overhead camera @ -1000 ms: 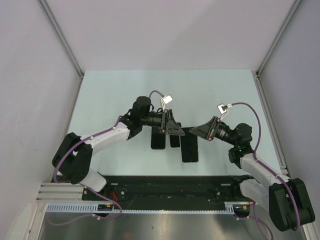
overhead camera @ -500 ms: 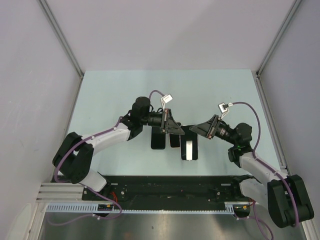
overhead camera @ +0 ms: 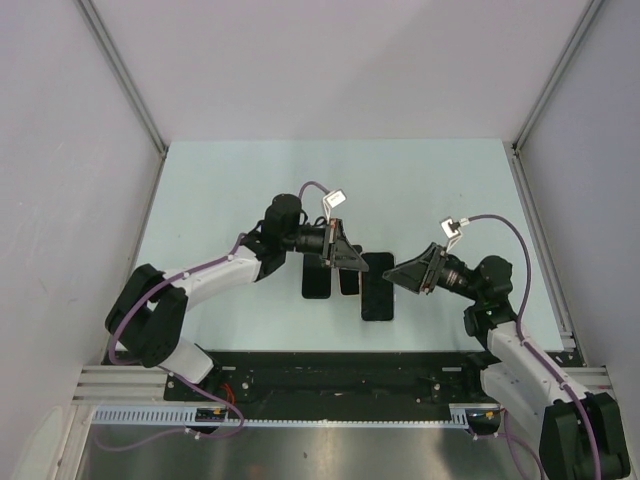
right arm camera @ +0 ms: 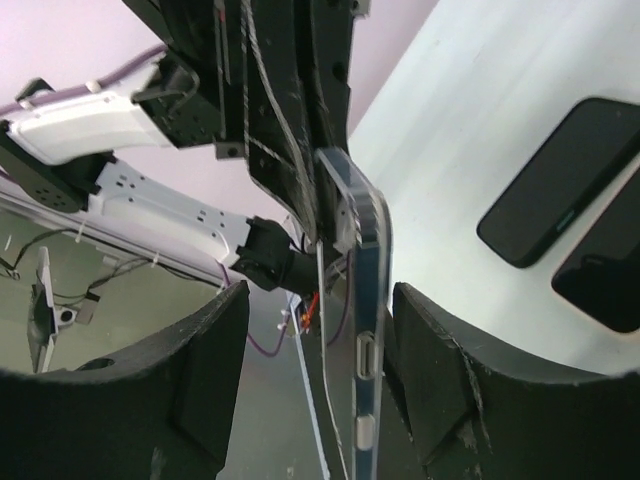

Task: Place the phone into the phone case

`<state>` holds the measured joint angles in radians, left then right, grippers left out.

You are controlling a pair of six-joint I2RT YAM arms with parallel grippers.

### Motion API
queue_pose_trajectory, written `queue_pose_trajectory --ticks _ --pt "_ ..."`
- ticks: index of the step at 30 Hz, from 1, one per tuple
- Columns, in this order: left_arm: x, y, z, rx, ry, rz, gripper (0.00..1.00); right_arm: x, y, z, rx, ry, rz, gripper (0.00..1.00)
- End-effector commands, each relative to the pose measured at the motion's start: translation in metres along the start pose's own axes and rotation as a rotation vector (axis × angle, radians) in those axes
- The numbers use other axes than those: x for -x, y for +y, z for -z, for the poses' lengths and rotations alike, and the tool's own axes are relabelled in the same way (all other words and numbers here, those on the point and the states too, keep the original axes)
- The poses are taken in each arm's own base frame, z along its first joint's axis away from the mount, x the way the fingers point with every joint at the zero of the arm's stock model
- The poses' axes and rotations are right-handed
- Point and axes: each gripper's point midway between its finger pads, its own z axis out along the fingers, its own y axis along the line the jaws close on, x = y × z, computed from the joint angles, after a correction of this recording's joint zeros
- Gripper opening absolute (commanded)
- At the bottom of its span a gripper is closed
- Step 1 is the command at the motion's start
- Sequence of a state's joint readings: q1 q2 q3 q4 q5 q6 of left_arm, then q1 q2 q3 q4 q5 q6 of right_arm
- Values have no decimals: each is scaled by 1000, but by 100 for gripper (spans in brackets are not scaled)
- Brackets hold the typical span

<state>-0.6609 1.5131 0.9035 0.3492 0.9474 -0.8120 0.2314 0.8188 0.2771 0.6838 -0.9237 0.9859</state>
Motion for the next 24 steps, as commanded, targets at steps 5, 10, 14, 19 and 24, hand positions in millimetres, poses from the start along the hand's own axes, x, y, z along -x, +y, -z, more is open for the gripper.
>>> queue_pose_trajectory --ticks 5,10,14,19,24 --pt "13 -30 6 -73 -36 -100 0 -23 -12 7 -6 64 -4 56" --pt "13 -28 6 -58 -41 -94 0 -22 -12 8 -7 51 2 19" --pt "19 -14 6 35 -61 -108 0 -17 -10 7 -9 29 6 3" --pt "24 -7 9 107 -75 -112 15 -15 -13 6 -29 20 4 0" --pt "29 -4 16 164 -90 -116 58 -9 -19 7 -59 0 -13 0"
